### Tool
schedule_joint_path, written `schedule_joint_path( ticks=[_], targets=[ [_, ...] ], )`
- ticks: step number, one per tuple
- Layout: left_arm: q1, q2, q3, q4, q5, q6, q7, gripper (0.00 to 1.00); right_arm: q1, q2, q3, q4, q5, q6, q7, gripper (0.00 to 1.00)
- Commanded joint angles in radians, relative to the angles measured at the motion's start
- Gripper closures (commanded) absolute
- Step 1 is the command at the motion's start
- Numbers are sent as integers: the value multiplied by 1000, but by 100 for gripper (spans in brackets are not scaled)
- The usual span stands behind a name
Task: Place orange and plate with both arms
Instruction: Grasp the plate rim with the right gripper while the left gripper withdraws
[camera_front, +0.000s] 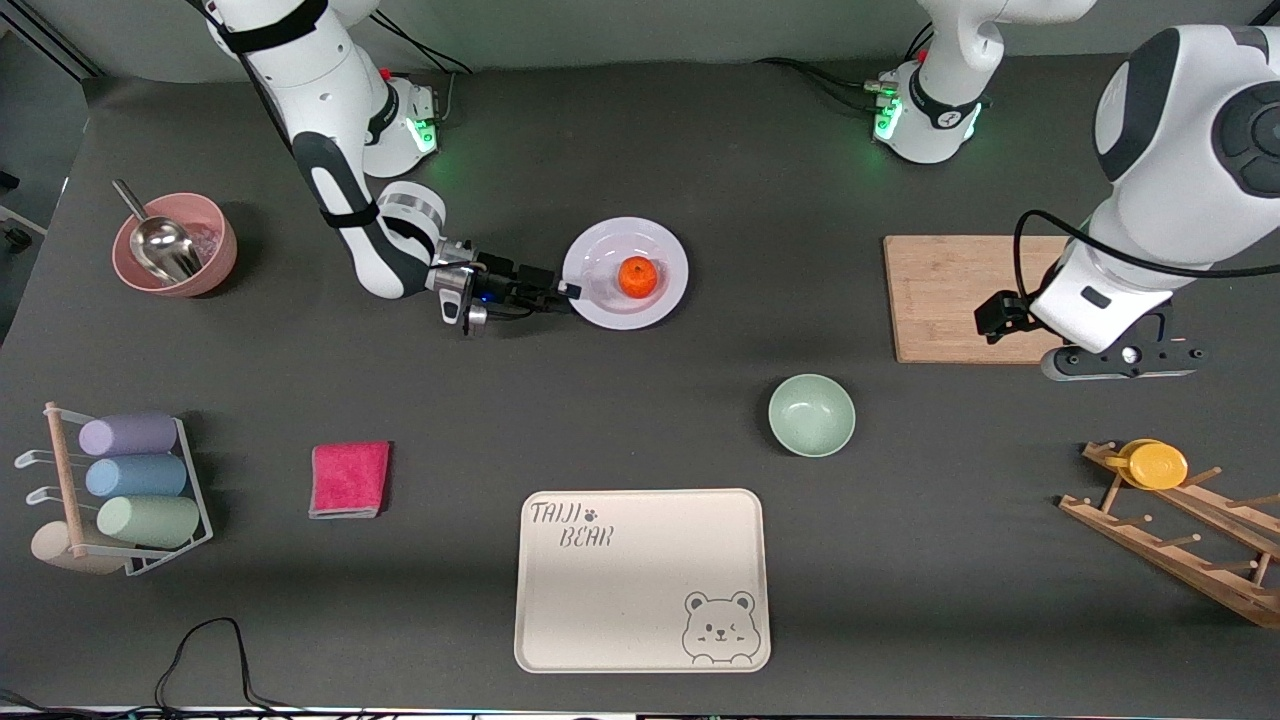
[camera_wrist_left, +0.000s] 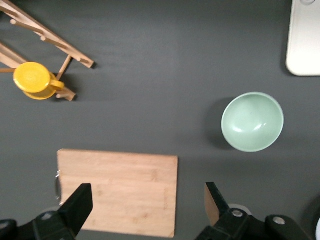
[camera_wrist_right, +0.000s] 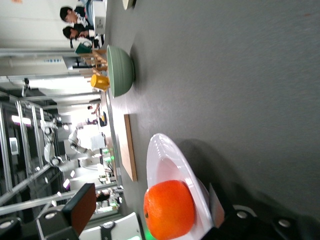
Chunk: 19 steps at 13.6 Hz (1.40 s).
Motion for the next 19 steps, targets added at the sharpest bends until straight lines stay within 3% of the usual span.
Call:
schedule_joint_path(
  ticks=[1,6,8,11,13,14,16,17,19],
  targets=[
    [26,-107,-13,-157,-25,82,27,0,25,20,0,10,32,13,-121,0],
    [88,-108,-13,-157,-37,70,144,0,33,42,0,5,32,13,-251,0],
    [87,-108,-13,-151,-36,61,144,0,35,57,-1,4,33,12,-319,6],
    [89,-107,-13,-150,-37,56,145,0,35,57,0,-1,49,10,-318,29],
    [90,-107,-13,-151,-37,54,145,0,35,65,0,1,67,10,-318,38],
    [90,-107,-13,-151,-39,54,145,0,35,66,0,-1,67,10,-319,52],
    [90,-105,-13,-150,-39,47,145,0,28,60,0,-1,66,12,-302,93],
    [90,-105,-13,-151,-39,45,145,0,30,68,0,-1,66,12,-308,100],
    [90,-105,-13,-150,-42,45,145,0,30,71,0,-2,67,12,-321,100]
  ],
)
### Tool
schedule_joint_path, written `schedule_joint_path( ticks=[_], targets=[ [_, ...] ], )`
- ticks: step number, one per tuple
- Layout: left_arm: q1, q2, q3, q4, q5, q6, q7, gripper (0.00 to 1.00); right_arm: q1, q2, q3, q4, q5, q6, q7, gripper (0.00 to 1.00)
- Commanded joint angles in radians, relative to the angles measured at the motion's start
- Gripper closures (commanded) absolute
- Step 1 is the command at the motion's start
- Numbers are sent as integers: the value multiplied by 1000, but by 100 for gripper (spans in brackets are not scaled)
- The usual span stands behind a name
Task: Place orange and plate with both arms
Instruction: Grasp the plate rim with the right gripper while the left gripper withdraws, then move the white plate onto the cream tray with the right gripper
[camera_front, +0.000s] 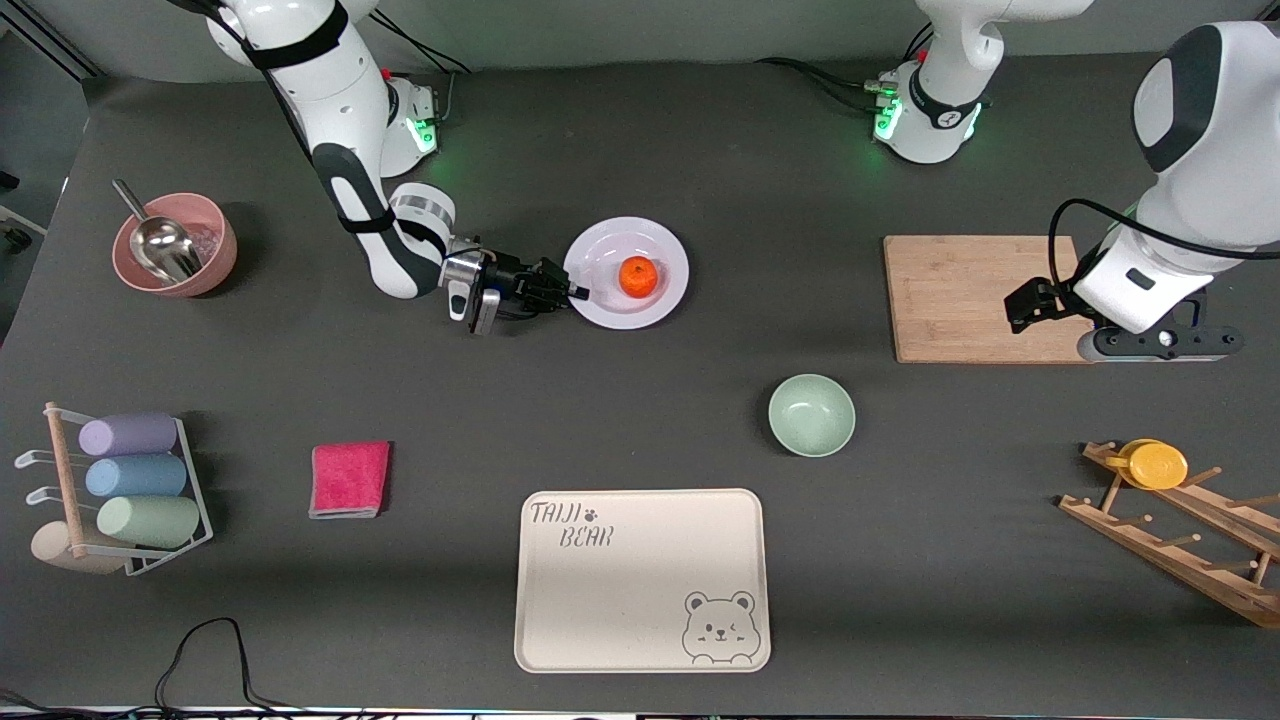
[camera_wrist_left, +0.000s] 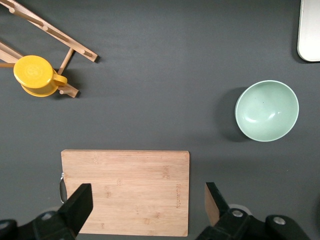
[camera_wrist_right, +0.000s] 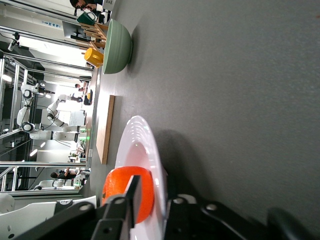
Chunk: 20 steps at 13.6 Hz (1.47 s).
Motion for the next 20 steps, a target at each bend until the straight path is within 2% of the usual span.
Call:
schedule_joint_path(
  ticks=[1,5,11,16,20],
  targets=[
    [12,-24,-8,-20,-17,-5,23,0,10,14,0,-3,35,3,-35,100],
    [10,-23,-8,-20,-19,0,22,0,6,9,0,-5,35,2,-8,100],
    [10,-23,-8,-20,-17,1,22,0,-6,-72,-10,36,22,-5,195,100],
    [9,-21,-9,-18,-19,7,22,0,-106,-66,-12,226,-105,0,402,100],
    [7,-16,-9,-9,-19,7,22,0,-183,3,-12,496,-222,2,664,100]
  ],
)
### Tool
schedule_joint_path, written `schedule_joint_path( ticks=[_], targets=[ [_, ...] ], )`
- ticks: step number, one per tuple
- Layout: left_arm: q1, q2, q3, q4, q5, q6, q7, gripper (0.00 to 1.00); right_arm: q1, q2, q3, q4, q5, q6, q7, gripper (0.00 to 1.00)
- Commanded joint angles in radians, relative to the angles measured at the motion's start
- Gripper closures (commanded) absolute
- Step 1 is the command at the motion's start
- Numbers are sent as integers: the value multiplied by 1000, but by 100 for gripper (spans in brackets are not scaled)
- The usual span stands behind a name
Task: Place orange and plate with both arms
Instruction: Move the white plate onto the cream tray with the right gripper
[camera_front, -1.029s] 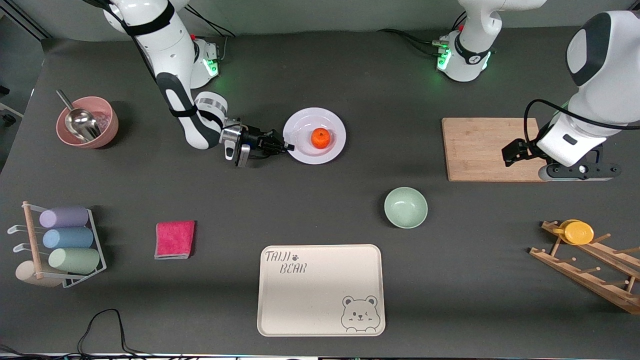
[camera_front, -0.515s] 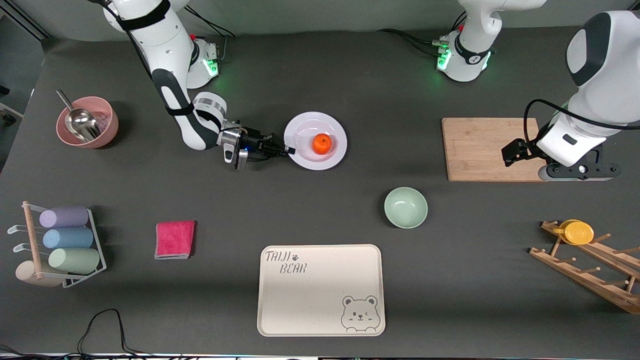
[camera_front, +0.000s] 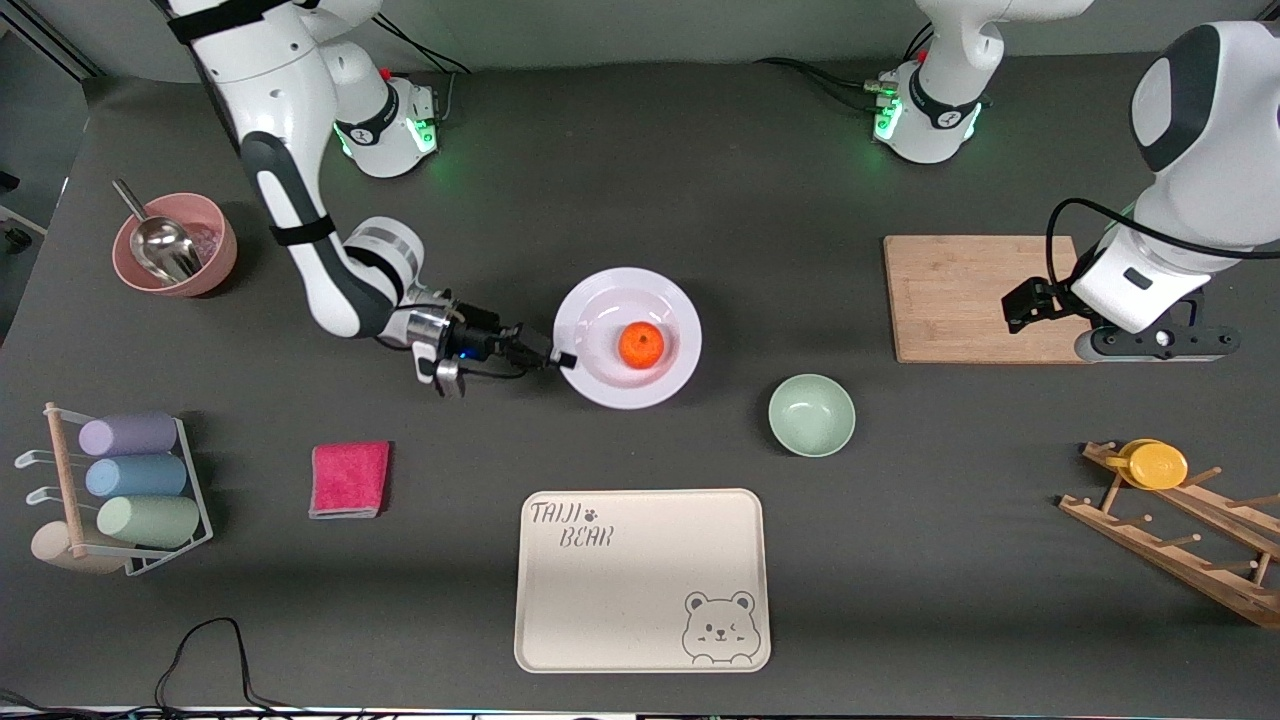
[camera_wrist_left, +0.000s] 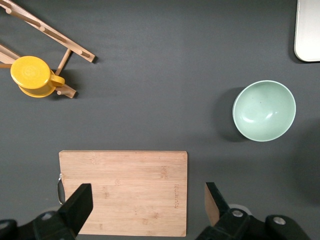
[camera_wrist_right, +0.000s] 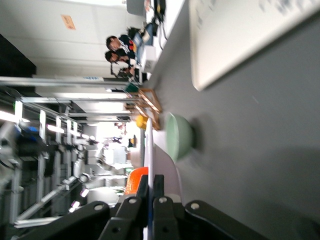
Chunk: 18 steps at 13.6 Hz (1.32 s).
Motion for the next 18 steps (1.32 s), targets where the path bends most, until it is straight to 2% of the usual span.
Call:
schedule_joint_path(
  ticks=[1,6,9,12,14,18],
  targets=[
    [7,-17,-5,-8,-14,4,21,0,-39,92,5,244,-74,3,211,100],
    [7,-15,-5,-6,-14,4,20,0,-102,322,3,697,-171,6,526,100],
    [9,-15,-5,-6,-15,4,21,0,-144,515,-7,982,-243,9,652,100],
    [9,-15,-5,-6,-15,1,21,0,-169,719,-17,1252,-251,78,685,100],
    [10,-15,-5,-8,-15,-2,21,0,-169,813,-12,1337,-249,122,671,100],
    [12,-15,-4,-8,-29,-4,21,0,-117,870,5,1339,-243,236,594,100]
  ],
)
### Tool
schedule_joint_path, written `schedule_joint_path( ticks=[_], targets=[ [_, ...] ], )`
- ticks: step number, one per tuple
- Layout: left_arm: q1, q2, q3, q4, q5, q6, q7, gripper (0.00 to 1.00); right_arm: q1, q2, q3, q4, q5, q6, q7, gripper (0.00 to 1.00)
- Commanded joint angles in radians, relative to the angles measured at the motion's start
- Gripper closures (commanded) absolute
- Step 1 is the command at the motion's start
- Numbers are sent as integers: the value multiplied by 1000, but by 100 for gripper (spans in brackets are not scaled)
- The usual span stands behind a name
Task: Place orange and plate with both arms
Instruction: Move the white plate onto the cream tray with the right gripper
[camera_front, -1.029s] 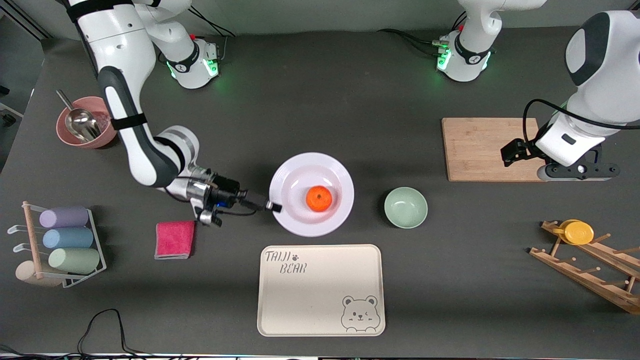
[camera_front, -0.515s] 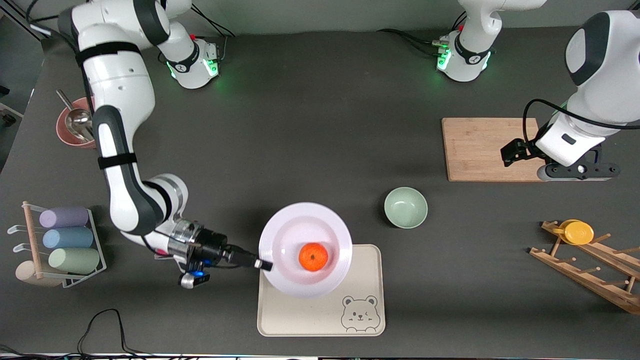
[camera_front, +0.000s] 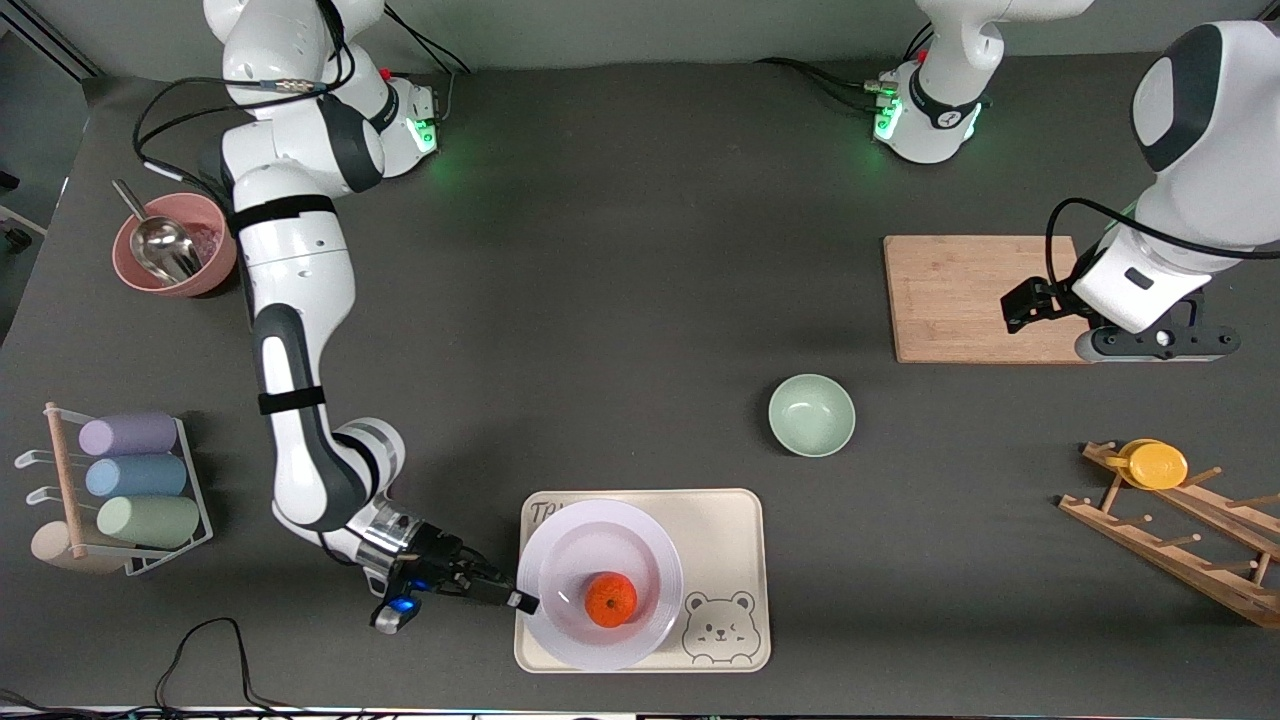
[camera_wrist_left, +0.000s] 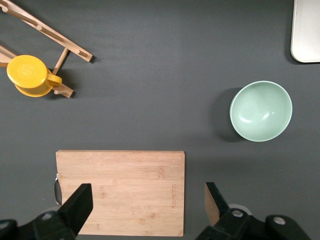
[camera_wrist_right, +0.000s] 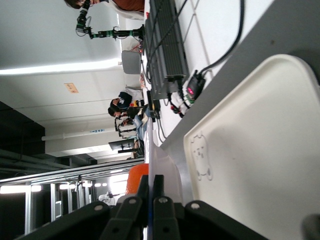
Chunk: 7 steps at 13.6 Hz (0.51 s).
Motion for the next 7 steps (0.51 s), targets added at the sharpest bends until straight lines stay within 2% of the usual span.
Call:
schedule_joint_path(
  ticks=[1,7],
  targets=[
    [9,-15,-3,-8,-15,-4,21,0,35,60,29,73,-14,83,-33,100],
    [9,-15,-3,-7,-16,-2,21,0,63,91,36,64,-13,114,-168,100]
  ],
)
